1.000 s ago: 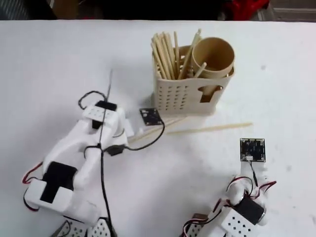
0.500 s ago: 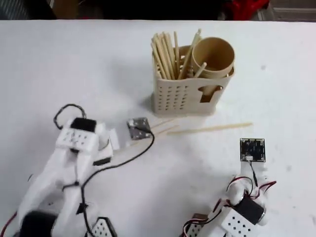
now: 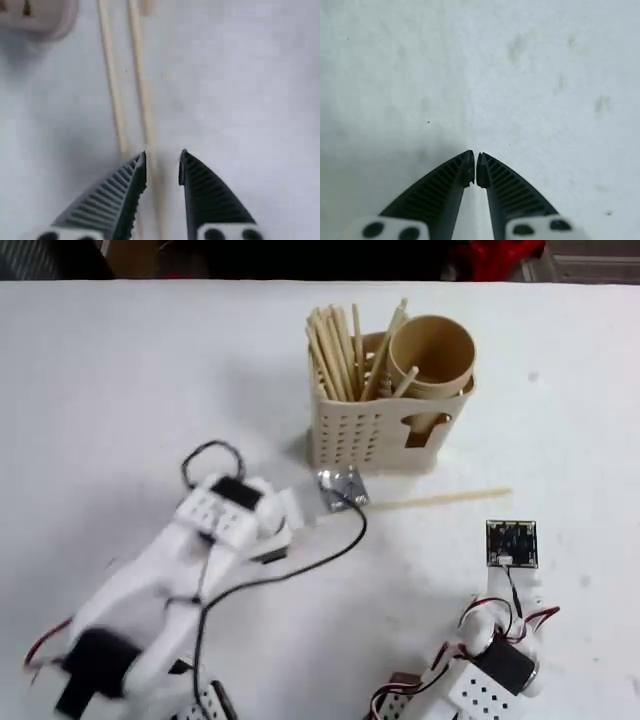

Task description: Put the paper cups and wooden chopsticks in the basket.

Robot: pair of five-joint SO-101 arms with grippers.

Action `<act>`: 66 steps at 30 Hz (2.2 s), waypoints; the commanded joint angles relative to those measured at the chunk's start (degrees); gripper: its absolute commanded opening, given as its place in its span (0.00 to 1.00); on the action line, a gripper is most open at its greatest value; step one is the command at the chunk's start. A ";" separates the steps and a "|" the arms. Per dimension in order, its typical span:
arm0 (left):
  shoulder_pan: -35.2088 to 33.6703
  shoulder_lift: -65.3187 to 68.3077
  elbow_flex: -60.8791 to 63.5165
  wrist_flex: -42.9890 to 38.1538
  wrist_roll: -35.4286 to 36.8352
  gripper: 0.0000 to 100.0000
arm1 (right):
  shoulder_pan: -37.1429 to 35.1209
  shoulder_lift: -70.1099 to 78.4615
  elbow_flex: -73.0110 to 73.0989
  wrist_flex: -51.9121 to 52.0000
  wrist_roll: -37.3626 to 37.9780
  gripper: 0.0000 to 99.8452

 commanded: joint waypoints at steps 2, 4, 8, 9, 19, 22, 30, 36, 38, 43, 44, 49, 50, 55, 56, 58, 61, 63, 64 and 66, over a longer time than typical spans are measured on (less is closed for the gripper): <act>0.84 14.81 -11.69 -1.14 2.81 0.12 | 0.48 -0.04 0.53 -0.57 0.00 0.02; 0.84 18.77 -13.98 -1.32 3.08 0.12 | 0.48 -0.04 0.53 -0.57 0.00 0.02; 0.75 24.31 -16.70 -1.76 3.16 0.12 | 0.48 -0.04 0.53 -0.57 0.00 0.02; 0.75 24.57 -17.14 -1.58 3.16 0.12 | 0.48 -0.04 0.53 -0.57 0.00 0.02; 1.19 24.57 -17.14 0.35 3.08 0.02 | 0.48 -0.04 0.53 -0.57 0.00 0.02; 1.27 23.69 -17.14 0.53 3.08 0.02 | 0.48 -0.04 0.53 -0.57 0.00 0.02; 5.67 -1.36 -17.41 13.45 3.60 0.02 | 0.48 -0.04 0.53 -0.57 0.00 0.02; 11.03 -26.33 -17.67 15.74 9.67 0.02 | 0.48 -0.04 0.53 -0.57 0.00 0.02; 11.65 -31.25 -17.67 12.31 12.22 0.02 | 0.48 -0.04 0.53 -0.57 0.00 0.02; 11.47 -31.78 -17.76 -2.99 22.59 0.02 | 0.48 -0.04 0.53 -0.57 0.00 0.02; 11.47 -31.43 -18.20 -6.95 23.91 0.02 | 0.48 -0.04 0.53 -0.57 0.00 0.02; 11.47 -26.24 -27.96 -20.92 31.74 0.02 | 0.48 -0.04 0.53 -0.57 0.00 0.02; 11.56 -24.40 -30.42 -23.03 33.23 0.02 | 0.48 -0.04 0.53 -0.57 0.00 0.02; 11.47 -13.14 -44.13 -29.01 36.40 0.02 | 0.48 -0.04 0.53 -0.57 0.00 0.02; 11.47 -10.51 -47.30 -29.71 36.40 0.02 | 0.48 -0.04 0.53 -0.57 0.00 0.02; 10.68 -5.14 -53.27 -29.89 36.48 0.02 | 0.48 -0.04 0.53 -0.57 0.00 0.02; 9.80 1.45 -60.48 -29.63 36.48 0.02 | 0.48 -0.04 0.53 -0.57 0.00 0.02; 8.48 4.00 -63.91 -27.69 36.92 0.02 | 0.48 -0.04 0.53 -0.57 0.00 0.02; 7.96 4.70 -65.05 -26.55 38.07 0.02 | 0.48 -0.04 0.53 -0.57 0.00 0.02; 7.25 5.76 -66.90 -24.62 40.35 0.02 | 0.40 -0.04 0.53 -0.57 0.00 0.02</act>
